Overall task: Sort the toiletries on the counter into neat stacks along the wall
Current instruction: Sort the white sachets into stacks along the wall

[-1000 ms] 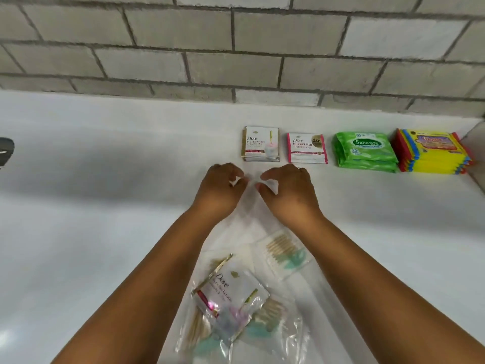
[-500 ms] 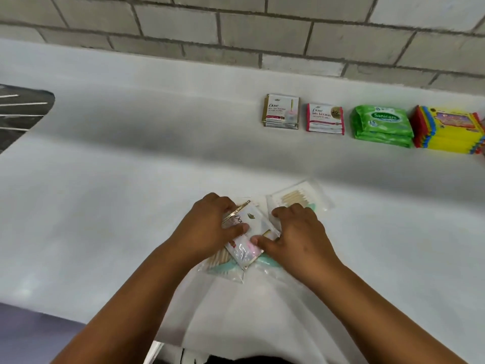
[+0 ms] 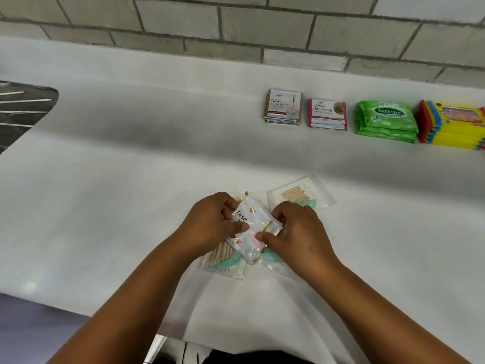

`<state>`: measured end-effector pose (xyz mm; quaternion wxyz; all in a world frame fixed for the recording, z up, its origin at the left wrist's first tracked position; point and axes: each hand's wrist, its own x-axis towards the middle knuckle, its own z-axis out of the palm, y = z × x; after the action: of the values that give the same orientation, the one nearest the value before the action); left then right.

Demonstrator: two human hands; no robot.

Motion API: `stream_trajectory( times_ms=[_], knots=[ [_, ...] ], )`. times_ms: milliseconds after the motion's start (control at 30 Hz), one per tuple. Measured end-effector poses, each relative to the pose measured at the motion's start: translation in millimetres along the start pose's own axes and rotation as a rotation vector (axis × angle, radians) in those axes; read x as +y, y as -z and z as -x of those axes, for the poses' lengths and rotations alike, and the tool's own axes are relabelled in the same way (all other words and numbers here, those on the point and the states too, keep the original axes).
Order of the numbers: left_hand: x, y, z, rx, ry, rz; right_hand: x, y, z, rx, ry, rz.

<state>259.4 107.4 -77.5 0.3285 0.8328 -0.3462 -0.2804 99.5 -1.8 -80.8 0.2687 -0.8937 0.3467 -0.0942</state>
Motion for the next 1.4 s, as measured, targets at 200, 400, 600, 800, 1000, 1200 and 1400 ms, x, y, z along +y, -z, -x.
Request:
stream_trajectory(
  times_ms=[200,400,600,800,1000,1200,1400],
  knots=[
    [16.0,10.9,-11.3,0.013,-0.074,0.077,-2.8,13.6,-19.0,-0.017,-0.083,-0.382],
    [31.0,14.6,-44.4,-0.038,-0.02,0.545,2.8,30.0,-67.7,0.032,-0.266,-1.025],
    [49.6,7.6,-105.8,0.072,-0.02,0.588,15.9,36.4,-118.8,0.025,-0.254,-0.876],
    [69.4,5.5,-184.8,0.002,-0.059,0.58,43.0,48.3,-192.1,0.272,-0.207,-0.669],
    [91.7,6.9,-248.3,0.116,-0.121,0.486,56.6,55.7,-261.0,0.347,-0.103,-0.5],
    [94.2,-0.3,-277.4,0.176,-0.143,0.321,59.1,51.4,-296.7,0.3,-0.062,-0.186],
    [88.5,-9.6,-285.5,0.189,-0.198,0.145,60.3,45.0,-296.8,0.296,-0.039,0.085]
  ],
)
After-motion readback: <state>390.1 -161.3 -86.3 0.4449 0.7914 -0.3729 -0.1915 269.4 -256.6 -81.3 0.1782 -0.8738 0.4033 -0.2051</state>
